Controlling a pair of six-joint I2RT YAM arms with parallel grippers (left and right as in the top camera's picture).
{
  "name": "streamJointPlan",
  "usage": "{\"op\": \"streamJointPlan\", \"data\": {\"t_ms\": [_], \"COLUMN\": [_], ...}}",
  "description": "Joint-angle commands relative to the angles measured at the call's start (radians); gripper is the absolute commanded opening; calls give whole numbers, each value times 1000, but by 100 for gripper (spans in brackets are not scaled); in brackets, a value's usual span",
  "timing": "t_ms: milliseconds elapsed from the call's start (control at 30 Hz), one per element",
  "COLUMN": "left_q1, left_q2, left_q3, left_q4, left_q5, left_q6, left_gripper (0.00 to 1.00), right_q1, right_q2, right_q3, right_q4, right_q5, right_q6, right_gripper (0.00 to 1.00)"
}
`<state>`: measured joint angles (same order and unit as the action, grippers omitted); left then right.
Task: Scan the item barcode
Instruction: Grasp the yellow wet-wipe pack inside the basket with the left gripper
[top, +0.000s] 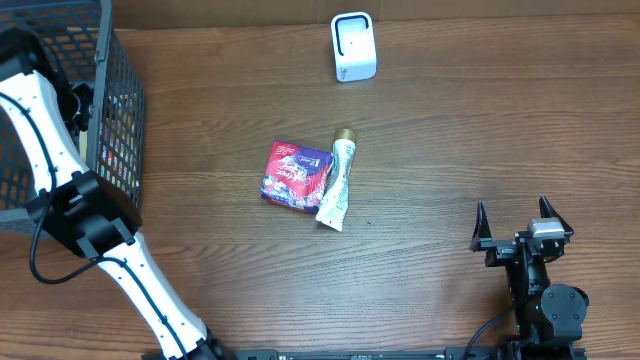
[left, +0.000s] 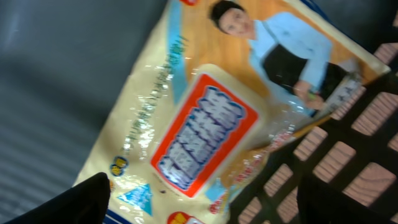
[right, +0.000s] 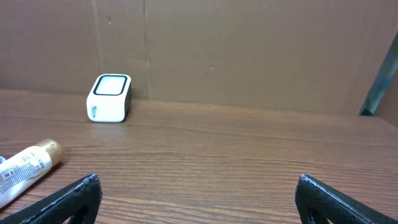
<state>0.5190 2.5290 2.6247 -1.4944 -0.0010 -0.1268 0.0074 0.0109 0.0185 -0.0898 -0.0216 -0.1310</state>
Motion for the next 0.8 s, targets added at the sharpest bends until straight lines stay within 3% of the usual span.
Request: {"op": "streamJointPlan", "data": {"t_ms": [0, 367, 500, 567, 700, 767], "left_q1": [-19, -26, -26, -26, -24, -21], "left_q2": [40, 134, 134, 134, 134, 134], "left_q3": [-1, -5, -16, -46, -119, -158], "left_q4": [-19, -66, -61, -61, -58, -49], "left_q5": [-24, -114, -114, -114, -114, -116], "left_q6": [11, 0, -12, -12, -11, -10], "left_gripper": [77, 80, 64, 45, 44, 29], "right_q1": [5, 5, 5, 5, 5, 5], "right_q2": [-8, -8, -8, -8, -8, -8], "right_q3": [-10, -10, -10, -10, -10, -10], "right_q4": [5, 5, 5, 5, 5, 5], "right_q5": [2, 2, 2, 2, 2, 2], "right_q6": [3, 3, 3, 3, 3, 3], "right_gripper": [100, 100, 100, 100, 100, 100]}}
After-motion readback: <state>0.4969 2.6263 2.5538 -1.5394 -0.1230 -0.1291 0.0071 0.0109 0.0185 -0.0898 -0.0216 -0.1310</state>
